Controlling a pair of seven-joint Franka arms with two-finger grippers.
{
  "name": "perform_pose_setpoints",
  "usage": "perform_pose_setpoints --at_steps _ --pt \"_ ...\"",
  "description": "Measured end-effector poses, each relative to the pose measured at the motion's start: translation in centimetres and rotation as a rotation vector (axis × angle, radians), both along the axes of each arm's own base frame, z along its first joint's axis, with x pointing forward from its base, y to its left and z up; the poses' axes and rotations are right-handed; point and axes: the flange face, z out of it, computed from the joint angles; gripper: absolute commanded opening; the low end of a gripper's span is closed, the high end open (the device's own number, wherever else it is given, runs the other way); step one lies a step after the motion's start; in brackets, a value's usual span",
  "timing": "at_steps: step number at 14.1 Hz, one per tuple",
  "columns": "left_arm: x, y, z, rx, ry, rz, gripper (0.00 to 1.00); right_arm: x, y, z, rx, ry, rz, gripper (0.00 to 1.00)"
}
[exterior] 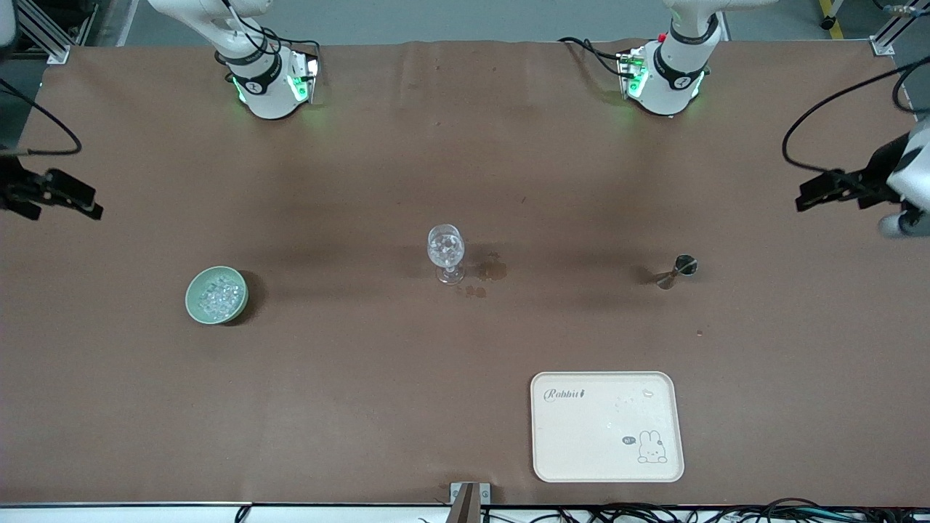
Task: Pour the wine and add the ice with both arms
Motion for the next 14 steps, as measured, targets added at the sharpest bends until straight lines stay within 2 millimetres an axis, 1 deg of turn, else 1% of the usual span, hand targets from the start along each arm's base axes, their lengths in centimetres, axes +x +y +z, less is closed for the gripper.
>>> perform_pose_setpoints --at_steps 1,4,7,8,10,12,14 --pt "0.8 0.5 -2.1 -0.016 0.037 0.053 1.0 1.1 0.0 -2.4 -0.003 0.001 0.0 0.98" --pt "2.4 3.3 -8.2 -0.07 0.146 0.208 1.0 4.3 -0.2 -9.8 -0.012 0.015 -0.002 0.96" --pt "3.4 5.7 -14.5 -0.152 0.268 0.415 1.0 6.4 -0.7 -15.8 -0.021 0.039 -0.007 0.94" --pt "3.6 6.7 -16.7 -0.196 0.313 0.484 1.0 6.8 -0.9 -17.5 -0.023 0.053 -0.011 0.94" --pt "3.8 8.5 -21.2 -0.267 0.4 0.604 0.93 7.1 -1.7 -20.2 -0.027 0.061 -0.023 0.94" --pt "3.9 9.2 -24.9 -0.327 0.481 0.718 0.92 7.0 -2.3 -22.9 -0.032 0.043 -0.031 0.92" --pt "3.8 10.1 -28.2 -0.399 0.552 0.813 0.89 6.1 -2.3 -25.9 -0.034 0.03 -0.031 0.91"
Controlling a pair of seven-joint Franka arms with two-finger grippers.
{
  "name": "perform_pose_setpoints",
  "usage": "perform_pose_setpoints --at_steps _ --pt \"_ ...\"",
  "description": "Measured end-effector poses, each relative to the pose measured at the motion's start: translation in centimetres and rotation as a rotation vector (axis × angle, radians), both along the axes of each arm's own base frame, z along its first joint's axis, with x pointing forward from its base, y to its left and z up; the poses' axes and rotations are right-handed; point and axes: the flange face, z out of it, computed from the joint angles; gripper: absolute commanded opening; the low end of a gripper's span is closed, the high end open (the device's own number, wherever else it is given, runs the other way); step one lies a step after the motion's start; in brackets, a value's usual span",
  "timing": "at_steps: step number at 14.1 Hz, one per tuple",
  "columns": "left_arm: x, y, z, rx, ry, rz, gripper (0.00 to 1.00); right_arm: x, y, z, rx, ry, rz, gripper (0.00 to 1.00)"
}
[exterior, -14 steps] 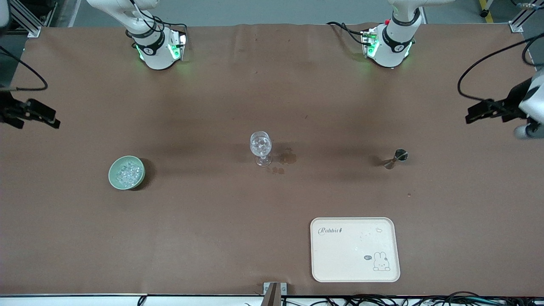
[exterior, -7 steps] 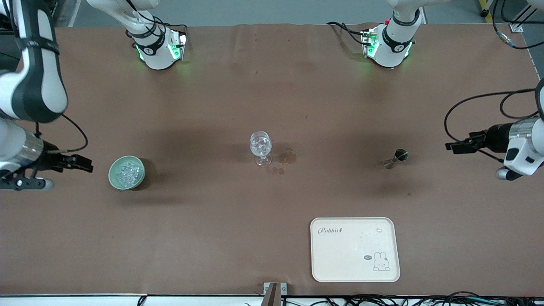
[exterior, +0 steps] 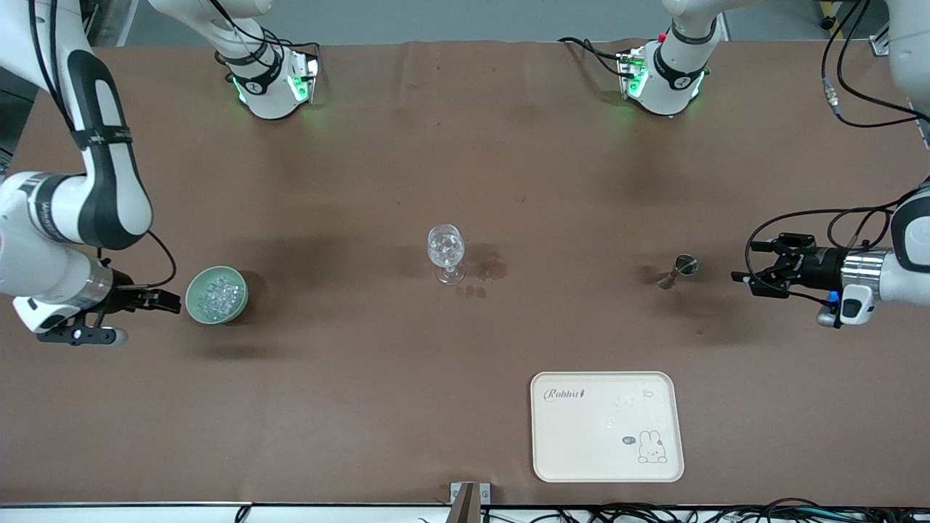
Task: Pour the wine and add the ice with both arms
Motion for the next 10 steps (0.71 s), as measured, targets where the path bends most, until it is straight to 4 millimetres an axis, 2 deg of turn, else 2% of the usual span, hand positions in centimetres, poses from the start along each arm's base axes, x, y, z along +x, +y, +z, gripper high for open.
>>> perform_pose_setpoints --at_steps 2,4,7,10 --pt "-0.2 0.7 -3.0 -0.07 0.041 0.071 0.87 -1.3 0.3 -3.3 -0.002 -0.013 0.004 0.89" --pt "-0.2 0.3 -5.6 -0.124 0.111 0.165 0.86 -2.5 0.7 -6.0 -0.003 -0.01 0.009 0.82" --pt "-0.1 -0.9 -8.3 -0.166 0.23 0.286 0.84 -3.0 2.1 -7.1 -0.002 0.006 0.02 0.72" --pt "-0.5 -1.2 -10.3 -0.173 0.273 0.302 0.8 -3.2 3.0 -7.5 -0.001 0.015 0.019 0.68"
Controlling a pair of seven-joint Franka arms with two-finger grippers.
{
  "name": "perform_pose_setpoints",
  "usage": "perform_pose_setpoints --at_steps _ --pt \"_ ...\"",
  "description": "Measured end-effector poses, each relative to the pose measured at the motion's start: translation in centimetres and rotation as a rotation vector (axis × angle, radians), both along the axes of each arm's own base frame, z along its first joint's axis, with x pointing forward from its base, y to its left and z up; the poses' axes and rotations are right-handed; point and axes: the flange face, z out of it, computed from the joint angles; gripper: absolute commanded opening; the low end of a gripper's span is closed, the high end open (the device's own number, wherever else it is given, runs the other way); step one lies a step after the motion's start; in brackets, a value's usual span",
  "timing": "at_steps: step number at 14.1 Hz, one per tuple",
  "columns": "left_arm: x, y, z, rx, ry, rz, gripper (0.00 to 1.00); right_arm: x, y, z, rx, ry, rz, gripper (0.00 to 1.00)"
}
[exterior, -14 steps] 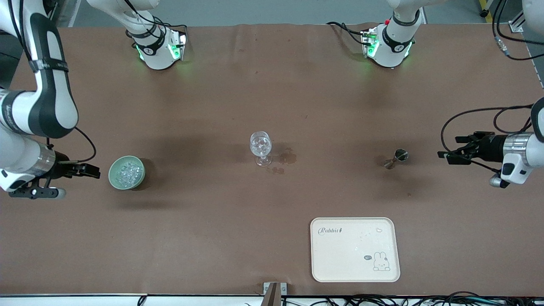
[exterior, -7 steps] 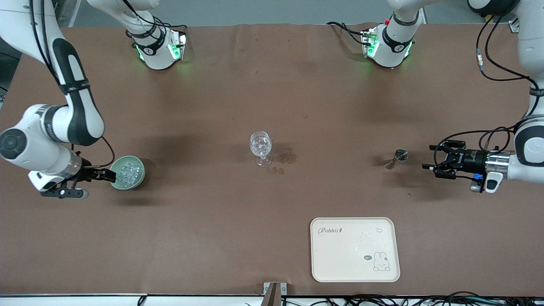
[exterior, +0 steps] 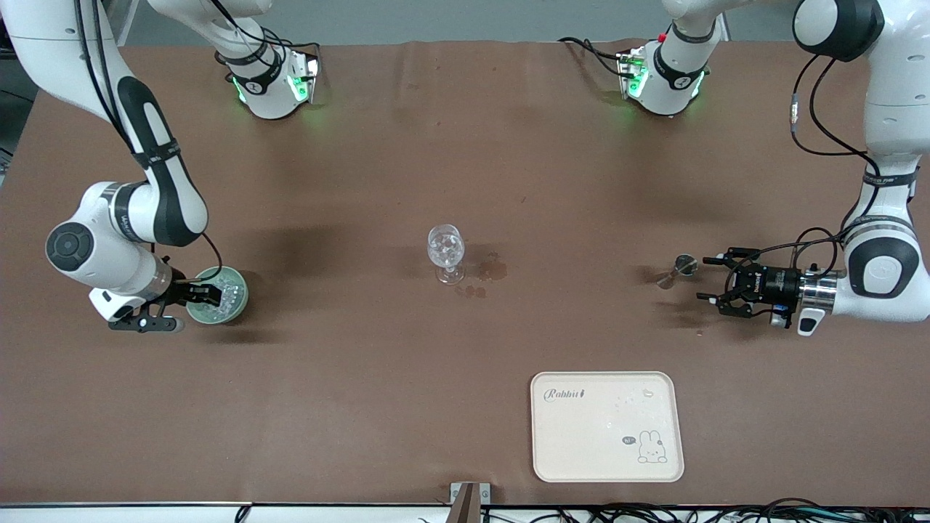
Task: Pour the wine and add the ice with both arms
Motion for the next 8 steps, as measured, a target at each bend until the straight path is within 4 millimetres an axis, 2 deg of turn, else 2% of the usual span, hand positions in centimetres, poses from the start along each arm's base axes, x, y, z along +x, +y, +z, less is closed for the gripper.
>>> perform_pose_setpoints --at_steps 8 --pt "-1.2 -0.8 -4.0 -0.064 -0.027 -0.057 0.76 -0.8 1.6 -1.5 -0.001 0.01 -0.01 0.61"
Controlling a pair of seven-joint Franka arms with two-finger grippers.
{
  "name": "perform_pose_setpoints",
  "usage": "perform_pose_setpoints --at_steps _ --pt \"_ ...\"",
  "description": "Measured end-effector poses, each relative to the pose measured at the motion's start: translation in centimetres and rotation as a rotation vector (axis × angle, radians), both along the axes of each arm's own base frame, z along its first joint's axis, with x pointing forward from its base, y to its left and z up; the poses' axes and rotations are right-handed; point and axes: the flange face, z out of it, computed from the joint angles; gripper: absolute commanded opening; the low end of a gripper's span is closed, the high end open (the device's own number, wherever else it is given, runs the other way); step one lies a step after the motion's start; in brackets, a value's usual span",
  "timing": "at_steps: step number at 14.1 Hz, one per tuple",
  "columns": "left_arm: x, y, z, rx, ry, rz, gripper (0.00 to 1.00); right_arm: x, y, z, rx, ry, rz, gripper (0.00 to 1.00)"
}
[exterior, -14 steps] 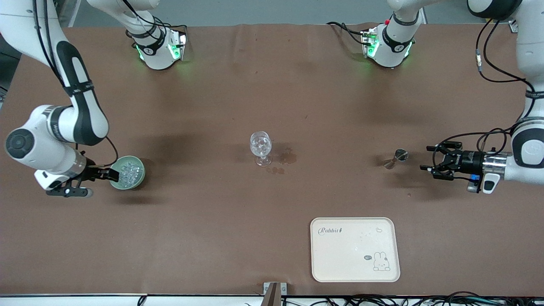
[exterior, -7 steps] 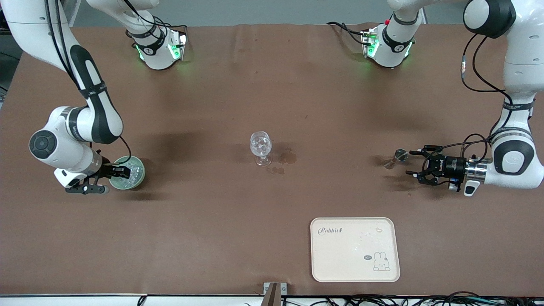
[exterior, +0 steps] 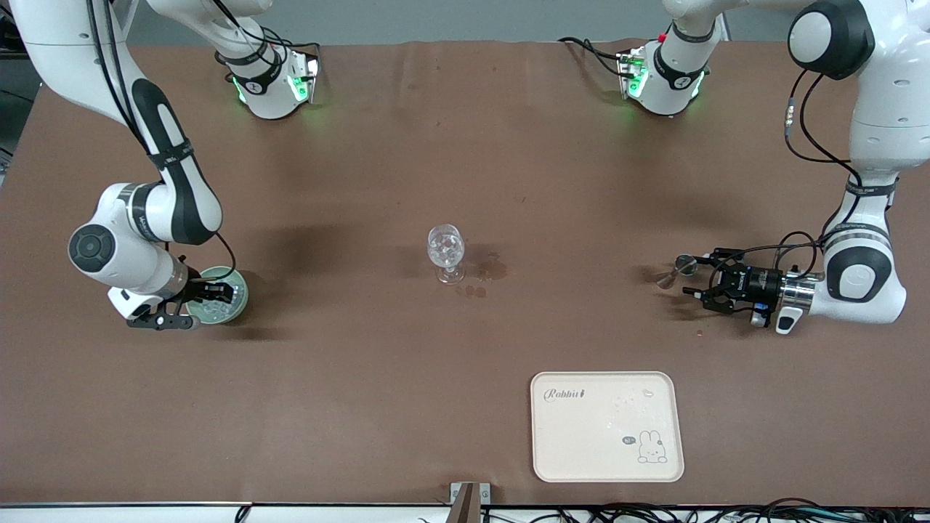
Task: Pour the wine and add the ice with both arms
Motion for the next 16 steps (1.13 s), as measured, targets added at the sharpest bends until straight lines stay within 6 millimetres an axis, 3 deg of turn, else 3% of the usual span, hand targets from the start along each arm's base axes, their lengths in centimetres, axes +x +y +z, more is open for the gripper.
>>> perform_pose_setpoints --at_steps 2,5,6,10,12,14,16 --pt "-0.2 -0.3 -0.6 -0.007 0.007 -0.002 0.73 -0.6 0.0 -0.7 -0.001 -0.002 -0.001 0.5" --pt "-0.3 -0.6 -1.0 -0.021 0.017 -0.006 0.65 -0.8 -0.1 -0.9 -0.001 -0.004 -0.003 0.11" --pt "-0.4 -0.8 -1.0 -0.027 0.02 -0.01 0.63 -0.7 -0.1 -0.9 -0.002 -0.006 -0.005 0.05" --pt "-0.5 -1.2 -1.1 -0.036 0.028 -0.019 0.57 -0.3 -0.6 -0.2 -0.004 -0.022 -0.013 0.03" --pt "-0.6 -1.4 -1.4 -0.04 0.033 -0.018 0.54 0.2 -0.7 1.3 -0.003 -0.037 -0.015 0.03" --pt "-0.6 -1.5 -1.6 -0.049 0.036 -0.01 0.51 0.8 -0.7 4.5 0.001 -0.043 -0.018 0.03" --pt "-0.6 -1.5 -1.7 -0.05 0.037 -0.009 0.46 1.3 -1.2 9.2 0.007 -0.039 -0.027 0.03"
